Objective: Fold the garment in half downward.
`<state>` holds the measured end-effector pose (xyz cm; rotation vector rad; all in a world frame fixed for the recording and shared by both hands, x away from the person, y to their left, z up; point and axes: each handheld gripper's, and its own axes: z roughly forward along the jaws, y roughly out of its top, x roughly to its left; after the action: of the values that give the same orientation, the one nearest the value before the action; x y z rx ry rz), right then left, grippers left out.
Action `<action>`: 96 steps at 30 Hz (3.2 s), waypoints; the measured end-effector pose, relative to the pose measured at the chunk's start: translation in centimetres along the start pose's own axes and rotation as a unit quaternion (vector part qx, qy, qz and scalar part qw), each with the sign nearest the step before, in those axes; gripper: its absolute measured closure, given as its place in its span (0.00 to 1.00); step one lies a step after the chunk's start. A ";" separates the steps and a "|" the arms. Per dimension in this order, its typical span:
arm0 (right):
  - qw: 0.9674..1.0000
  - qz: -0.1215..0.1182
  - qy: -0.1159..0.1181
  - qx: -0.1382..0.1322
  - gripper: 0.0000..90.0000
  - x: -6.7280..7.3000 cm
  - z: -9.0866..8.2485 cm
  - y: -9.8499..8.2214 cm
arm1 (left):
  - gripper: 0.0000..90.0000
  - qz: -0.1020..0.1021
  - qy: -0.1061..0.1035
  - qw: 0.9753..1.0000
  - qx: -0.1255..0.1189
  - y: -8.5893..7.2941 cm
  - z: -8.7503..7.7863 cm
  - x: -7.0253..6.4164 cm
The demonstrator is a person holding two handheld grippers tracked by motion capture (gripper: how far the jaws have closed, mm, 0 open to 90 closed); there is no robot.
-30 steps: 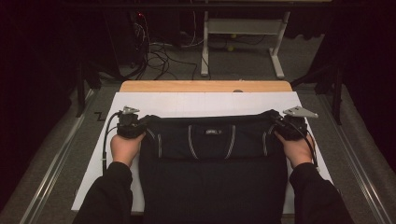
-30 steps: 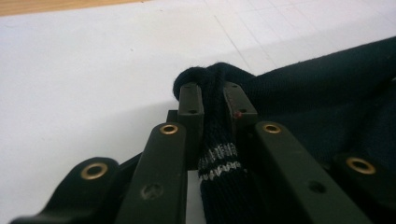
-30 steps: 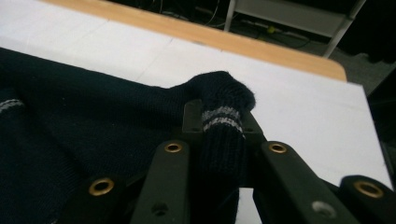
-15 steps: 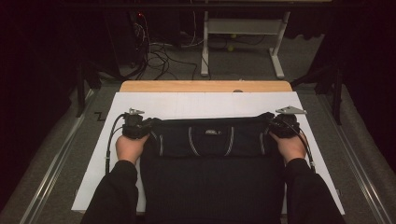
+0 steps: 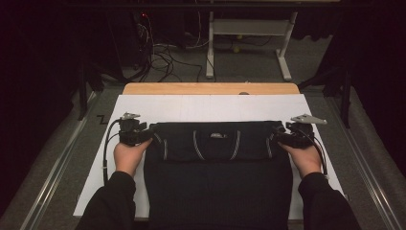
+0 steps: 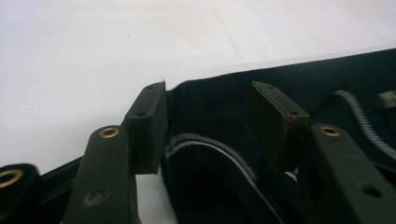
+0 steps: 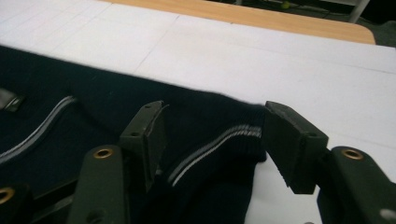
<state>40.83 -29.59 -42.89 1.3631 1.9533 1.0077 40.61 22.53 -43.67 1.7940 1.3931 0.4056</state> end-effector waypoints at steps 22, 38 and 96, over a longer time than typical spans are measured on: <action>0.998 -0.007 0.045 0.048 0.61 3.2 1.1 -3.2 | 0.53 0.043 -0.039 0.997 0.050 -3.5 1.7 -3.9; 0.997 -0.031 0.052 0.039 0.87 3.8 0.6 -3.5 | 0.81 0.060 -0.029 0.997 0.042 -4.3 1.8 -4.8; 0.994 -0.044 0.094 -0.036 0.86 5.6 -10.0 -9.4 | 0.80 0.101 -0.101 0.990 0.013 -11.1 -7.6 -6.8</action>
<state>26.17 -28.87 -45.07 1.1680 2.0718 1.1891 25.93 19.98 -45.79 1.9471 1.0849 0.3014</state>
